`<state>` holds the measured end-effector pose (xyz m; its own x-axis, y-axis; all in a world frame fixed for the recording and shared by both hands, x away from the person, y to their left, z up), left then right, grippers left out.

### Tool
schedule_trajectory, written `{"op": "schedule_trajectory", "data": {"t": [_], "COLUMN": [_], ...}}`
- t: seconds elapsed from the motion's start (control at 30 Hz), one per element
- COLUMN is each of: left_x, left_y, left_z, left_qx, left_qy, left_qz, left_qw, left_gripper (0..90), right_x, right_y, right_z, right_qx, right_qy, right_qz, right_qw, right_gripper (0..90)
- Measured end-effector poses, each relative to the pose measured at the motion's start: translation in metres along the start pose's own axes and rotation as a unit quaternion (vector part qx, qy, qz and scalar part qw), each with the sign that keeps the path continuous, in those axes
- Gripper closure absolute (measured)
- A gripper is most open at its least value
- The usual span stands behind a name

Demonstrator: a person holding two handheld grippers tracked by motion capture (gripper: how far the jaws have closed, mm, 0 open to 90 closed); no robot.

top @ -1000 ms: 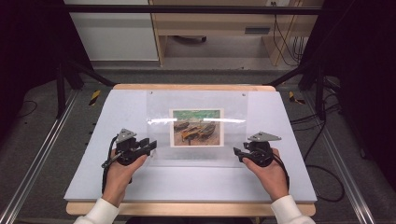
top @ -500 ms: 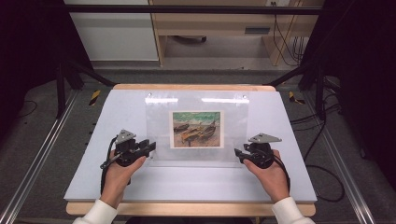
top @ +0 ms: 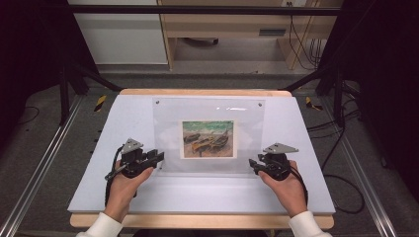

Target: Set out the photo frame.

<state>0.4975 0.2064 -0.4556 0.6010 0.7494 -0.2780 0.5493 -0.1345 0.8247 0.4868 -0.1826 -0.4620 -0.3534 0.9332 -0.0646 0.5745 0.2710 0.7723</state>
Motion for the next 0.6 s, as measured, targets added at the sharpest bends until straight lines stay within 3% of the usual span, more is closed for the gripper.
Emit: {"op": "schedule_trajectory", "data": {"t": [0.6], "left_x": [-0.0020], "left_y": [-0.0067], "left_z": [-0.0048], "left_qx": [0.009], "left_qy": [-0.015], "left_qz": [0.002], "left_qw": [0.9998], "left_gripper": [65.5], "right_x": [0.0028], "right_y": [-0.0071], "right_z": [-0.0039], "right_qx": [0.002], "right_qy": [-0.001], "right_qz": [0.000], "right_qw": [1.0000], "right_gripper": [59.6]}}
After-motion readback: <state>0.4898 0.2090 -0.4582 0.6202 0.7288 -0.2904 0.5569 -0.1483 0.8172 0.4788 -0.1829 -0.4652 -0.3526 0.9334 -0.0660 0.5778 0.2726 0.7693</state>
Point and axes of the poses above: each handheld gripper's, and its own axes: z roughly forward along the jaws, y roughly out of its top, x roughly to its left, the point moved 4 cm from there along z, roughly forward along the jaws, and after that the axes turned 10 degrees about -y, right-handed, at the moved point
